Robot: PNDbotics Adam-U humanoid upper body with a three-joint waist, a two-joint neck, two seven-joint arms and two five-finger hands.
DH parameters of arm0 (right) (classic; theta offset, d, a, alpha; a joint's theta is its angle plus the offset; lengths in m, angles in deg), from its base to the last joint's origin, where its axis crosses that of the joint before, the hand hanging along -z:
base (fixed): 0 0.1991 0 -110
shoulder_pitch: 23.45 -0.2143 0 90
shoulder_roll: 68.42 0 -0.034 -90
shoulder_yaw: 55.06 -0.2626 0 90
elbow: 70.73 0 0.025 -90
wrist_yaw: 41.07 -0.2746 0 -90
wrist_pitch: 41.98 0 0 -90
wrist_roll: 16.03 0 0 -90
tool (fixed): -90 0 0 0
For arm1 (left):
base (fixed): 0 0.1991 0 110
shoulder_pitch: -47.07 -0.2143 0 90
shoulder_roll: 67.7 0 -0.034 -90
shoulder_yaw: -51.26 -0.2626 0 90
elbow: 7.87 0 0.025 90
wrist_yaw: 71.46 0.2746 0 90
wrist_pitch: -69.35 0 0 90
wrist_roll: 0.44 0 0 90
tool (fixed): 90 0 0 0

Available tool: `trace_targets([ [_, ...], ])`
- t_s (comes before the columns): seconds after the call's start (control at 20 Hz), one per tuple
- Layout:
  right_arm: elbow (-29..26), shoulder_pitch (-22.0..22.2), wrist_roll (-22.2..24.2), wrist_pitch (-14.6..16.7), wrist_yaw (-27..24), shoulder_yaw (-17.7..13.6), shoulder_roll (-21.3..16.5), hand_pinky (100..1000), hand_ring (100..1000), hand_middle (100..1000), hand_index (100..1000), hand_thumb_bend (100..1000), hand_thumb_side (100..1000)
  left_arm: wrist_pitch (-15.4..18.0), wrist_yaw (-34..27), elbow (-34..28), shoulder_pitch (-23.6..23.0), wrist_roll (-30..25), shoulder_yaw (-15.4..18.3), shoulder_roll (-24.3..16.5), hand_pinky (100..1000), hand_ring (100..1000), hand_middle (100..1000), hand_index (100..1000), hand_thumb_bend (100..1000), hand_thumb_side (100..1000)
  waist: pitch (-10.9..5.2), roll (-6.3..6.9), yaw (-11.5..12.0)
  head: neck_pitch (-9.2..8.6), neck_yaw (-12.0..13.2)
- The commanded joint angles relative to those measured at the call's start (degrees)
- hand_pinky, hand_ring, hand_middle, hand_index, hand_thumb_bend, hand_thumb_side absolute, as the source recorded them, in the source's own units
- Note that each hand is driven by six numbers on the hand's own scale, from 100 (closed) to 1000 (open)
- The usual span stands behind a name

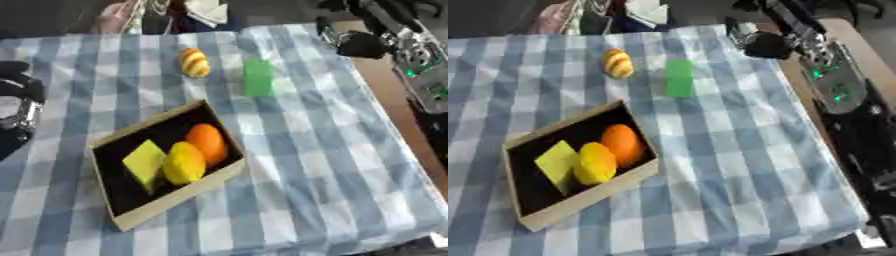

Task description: Pick up objects on the table and place them in the box.

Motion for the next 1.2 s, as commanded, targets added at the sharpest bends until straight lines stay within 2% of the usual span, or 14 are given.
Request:
trace_targets([
  [0.05, 4.25, -3.45, 4.23, 2.19, 5.04, 0.63, -0.36, 890, 881, 898, 979, 100, 559, 0.13, -0.18, -0.68, -0.14, 0.24, 0.41, 0.92, 714, 552, 582, 761, 216, 572, -0.87, -0.60, 0.37, 0.25, -0.11],
  [0.25, 9.34, -6.52, 7.60, 4.66, 11.34, 0.57, 1.47, 899, 901, 912, 986, 100, 614, 0.11, 0.25, -0.01, -0.83, -0.40, 0.28, 3.18, 714, 551, 580, 761, 213, 591, -0.76, -0.48, 1.06, 0.25, -0.29],
  [0.45, 13.60, -8.30, 8.89, 7.07, 16.58, 0.26, 2.86, 903, 910, 920, 991, 100, 637, 0.08, 0.70, 1.07, -1.49, -0.41, 0.59, 5.24, 715, 551, 581, 762, 212, 602, -0.69, -0.46, 1.75, 0.25, -0.48],
  [0.8, 18.37, -9.87, 9.37, 8.63, 22.10, -0.78, 4.86, 914, 939, 957, 1000, 100, 658, -0.07, 1.37, 2.29, -1.95, -1.51, 0.74, 6.93, 718, 555, 587, 771, 210, 633, -0.84, -0.21, 2.48, 0.25, -0.70],
  [1.2, 20.57, -10.97, 11.11, 9.81, 26.21, -1.47, 6.35, 918, 955, 977, 1000, 100, 638, -0.04, 2.16, 2.97, -2.23, -3.45, 0.54, 7.84, 720, 556, 589, 775, 210, 649, -0.84, -0.08, 2.65, 0.25, -0.95],
])
